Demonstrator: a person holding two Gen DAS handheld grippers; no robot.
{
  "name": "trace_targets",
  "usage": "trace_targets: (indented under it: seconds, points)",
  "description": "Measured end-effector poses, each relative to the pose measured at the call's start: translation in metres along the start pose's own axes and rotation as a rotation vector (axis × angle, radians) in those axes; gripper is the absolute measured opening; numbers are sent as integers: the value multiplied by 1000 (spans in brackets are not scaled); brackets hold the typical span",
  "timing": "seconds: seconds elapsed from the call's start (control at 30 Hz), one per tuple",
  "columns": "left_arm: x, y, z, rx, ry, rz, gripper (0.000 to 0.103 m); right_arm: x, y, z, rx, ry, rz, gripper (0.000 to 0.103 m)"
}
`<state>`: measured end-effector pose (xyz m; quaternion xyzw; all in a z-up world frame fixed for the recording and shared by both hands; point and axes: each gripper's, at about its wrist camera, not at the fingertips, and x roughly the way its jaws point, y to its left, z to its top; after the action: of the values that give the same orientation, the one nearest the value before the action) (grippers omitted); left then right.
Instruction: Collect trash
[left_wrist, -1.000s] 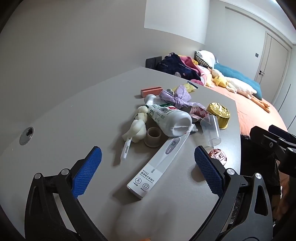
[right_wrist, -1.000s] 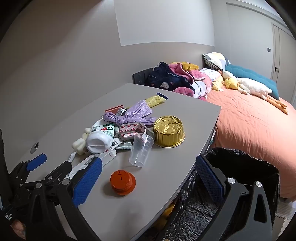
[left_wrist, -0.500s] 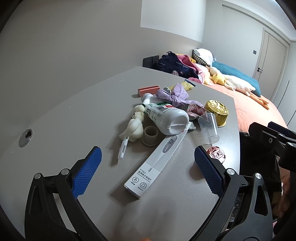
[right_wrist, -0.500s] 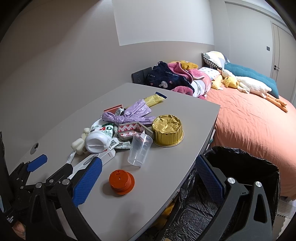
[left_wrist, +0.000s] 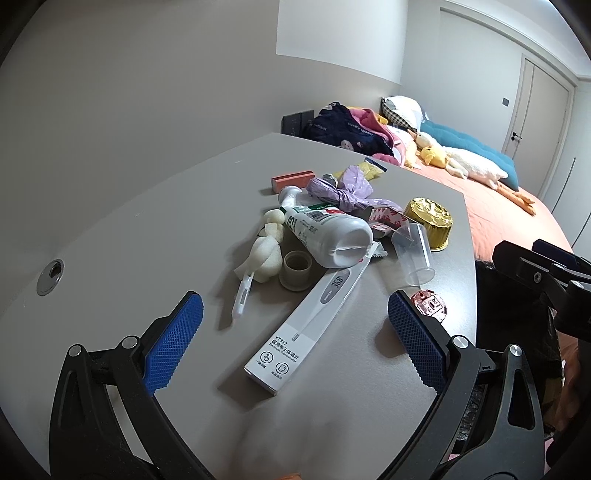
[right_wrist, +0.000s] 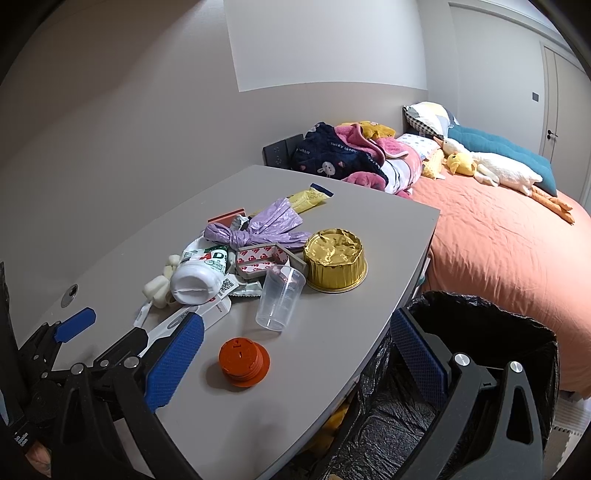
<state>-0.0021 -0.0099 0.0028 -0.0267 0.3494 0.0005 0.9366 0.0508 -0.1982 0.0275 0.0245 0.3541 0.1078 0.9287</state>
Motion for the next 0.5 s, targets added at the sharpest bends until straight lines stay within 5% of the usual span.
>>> trace_targets:
  seconds: [0.5]
  points:
    - [3, -1, -1, -7, 20, -28, 97, 0, -1, 0, 1, 1, 0, 101]
